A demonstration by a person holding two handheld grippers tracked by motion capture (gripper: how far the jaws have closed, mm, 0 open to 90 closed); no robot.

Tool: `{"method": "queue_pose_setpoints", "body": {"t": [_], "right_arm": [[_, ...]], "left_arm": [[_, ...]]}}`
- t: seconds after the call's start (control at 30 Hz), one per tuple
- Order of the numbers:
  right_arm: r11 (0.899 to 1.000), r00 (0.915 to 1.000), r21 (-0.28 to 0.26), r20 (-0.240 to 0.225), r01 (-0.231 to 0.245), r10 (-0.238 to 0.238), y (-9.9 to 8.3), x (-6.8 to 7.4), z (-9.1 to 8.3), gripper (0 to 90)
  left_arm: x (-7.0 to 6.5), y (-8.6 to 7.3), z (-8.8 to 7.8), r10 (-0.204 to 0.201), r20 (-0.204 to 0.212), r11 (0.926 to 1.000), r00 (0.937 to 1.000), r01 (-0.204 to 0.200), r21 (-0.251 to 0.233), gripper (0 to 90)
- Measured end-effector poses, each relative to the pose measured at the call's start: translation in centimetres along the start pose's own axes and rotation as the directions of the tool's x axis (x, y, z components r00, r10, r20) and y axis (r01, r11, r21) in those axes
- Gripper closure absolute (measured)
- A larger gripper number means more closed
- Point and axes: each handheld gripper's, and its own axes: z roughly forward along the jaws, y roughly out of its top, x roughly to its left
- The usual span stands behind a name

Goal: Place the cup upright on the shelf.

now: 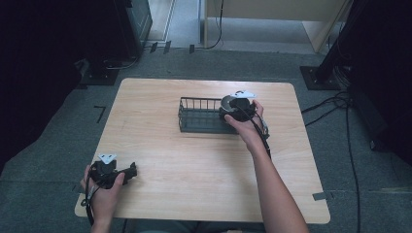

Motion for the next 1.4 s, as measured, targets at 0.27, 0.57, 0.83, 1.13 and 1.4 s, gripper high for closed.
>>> {"method": "queue_pose_setpoints", "body": {"t": [0.27, 0.57, 0.83, 1.13, 1.4], "right_arm": [[1.000, 0.9994, 0.000, -0.033, -0.012, 0.012, 0.1, -0.2, -1.1, 0.0], [0.998, 0.9978, -0.040, -0.054, -0.042, 0.040, -0.2, -1.5, -3.5, 0.0], [0.998, 0.9985, -0.050, -0.032, -0.047, 0.045, -1.5, -3.0, -5.6, 0.0], [0.998, 0.9989, -0.038, -0.002, -0.046, 0.046, -4.0, -4.3, -6.9, 0.0], [0.997, 0.9975, -0.027, 0.012, -0.069, 0.070, -6.5, -5.2, -8.1, 0.0]], "left_arm": [[0.0, 0.0, 0.0, 0.000, 0.000, 1.0000, 1.0000, 0.000, 0.000, 0.0], [0.0, 0.0, 0.0, 0.000, 0.000, 1.0000, 1.0000, 0.000, 0.000, 0.0], [0.0, 0.0, 0.0, 0.000, -0.001, 1.0000, 1.0000, 0.000, 0.000, 0.0], [0.0, 0.0, 0.0, 0.000, 0.000, 1.0000, 1.0000, 0.000, 0.000, 0.0], [0.0, 0.0, 0.0, 0.000, 0.000, 1.0000, 1.0000, 0.000, -0.001, 0.0]]}}
